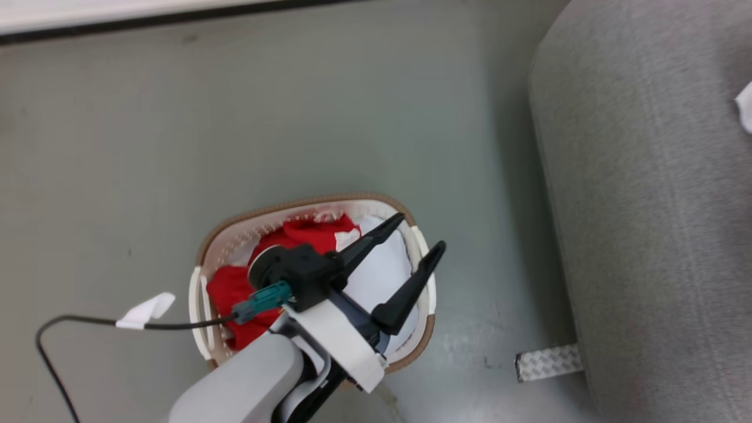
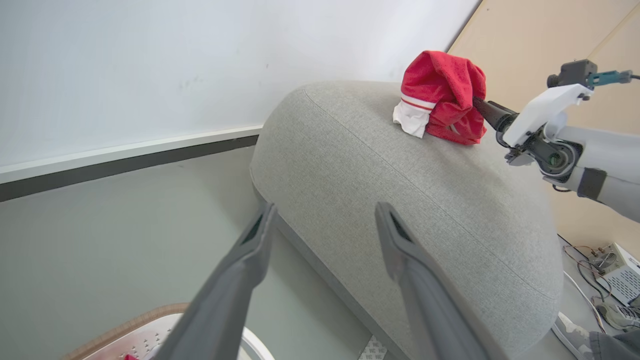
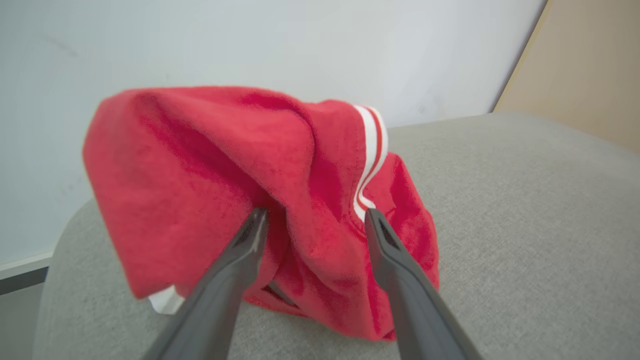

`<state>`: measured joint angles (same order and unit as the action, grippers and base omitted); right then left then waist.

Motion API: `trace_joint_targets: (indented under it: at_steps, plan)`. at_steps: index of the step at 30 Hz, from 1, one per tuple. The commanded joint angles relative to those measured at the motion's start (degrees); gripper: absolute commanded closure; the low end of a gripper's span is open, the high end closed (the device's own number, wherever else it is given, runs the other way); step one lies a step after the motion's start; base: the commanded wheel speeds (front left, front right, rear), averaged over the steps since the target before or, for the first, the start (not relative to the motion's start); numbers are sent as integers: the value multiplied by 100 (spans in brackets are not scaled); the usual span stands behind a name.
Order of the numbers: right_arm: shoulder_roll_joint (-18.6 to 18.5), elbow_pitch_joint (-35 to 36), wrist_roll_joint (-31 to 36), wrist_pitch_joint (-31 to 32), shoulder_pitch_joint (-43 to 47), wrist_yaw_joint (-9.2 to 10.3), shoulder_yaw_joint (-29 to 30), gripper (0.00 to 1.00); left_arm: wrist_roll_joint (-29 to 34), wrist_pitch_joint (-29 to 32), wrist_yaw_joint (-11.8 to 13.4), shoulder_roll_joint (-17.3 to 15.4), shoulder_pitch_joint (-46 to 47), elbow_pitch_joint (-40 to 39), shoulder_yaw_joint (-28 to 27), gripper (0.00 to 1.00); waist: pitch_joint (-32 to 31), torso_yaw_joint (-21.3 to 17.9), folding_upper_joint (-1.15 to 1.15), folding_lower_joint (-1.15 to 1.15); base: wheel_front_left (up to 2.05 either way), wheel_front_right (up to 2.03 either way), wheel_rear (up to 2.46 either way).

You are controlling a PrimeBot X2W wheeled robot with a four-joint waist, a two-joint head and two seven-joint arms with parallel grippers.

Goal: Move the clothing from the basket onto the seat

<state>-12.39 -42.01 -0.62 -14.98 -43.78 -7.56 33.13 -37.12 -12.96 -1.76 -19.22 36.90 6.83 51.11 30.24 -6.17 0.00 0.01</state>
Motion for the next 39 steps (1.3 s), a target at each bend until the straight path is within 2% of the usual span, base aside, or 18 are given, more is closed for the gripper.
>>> trace_joint_targets:
  at_steps: [1,11,20,24,30,39]
  plan:
    - [-5,157,-96,-24,155,14,-26,0,-63,-64,28,-50,-113,27,-44,0,-236,-72,0,-1,0,0,0]
    - [351,1643,-389,-25,1676,14,-826,0,-176,-220,346,51,-977,316,-726,0,-1464,-200,0,-1,0,0,0]
    - [353,2780,-804,-17,3125,14,-1682,0,333,-219,459,337,-2336,279,-2040,0,-2579,143,0,-1,0,0,0]
    - [350,3158,-827,-17,3617,13,-1989,0,595,-220,423,480,-2891,245,-2641,0,-2944,336,0,-1,0,0,0]
    - [480,3591,-854,-16,4038,14,-2339,0,1073,-221,296,706,-3445,96,-3410,0,-3123,582,0,-1,0,0,0]
    - [772,3524,-815,-16,4468,13,-2744,0,1610,-220,-50,1087,-3969,65,-4331,0,-3257,796,0,-1,0,0,0]
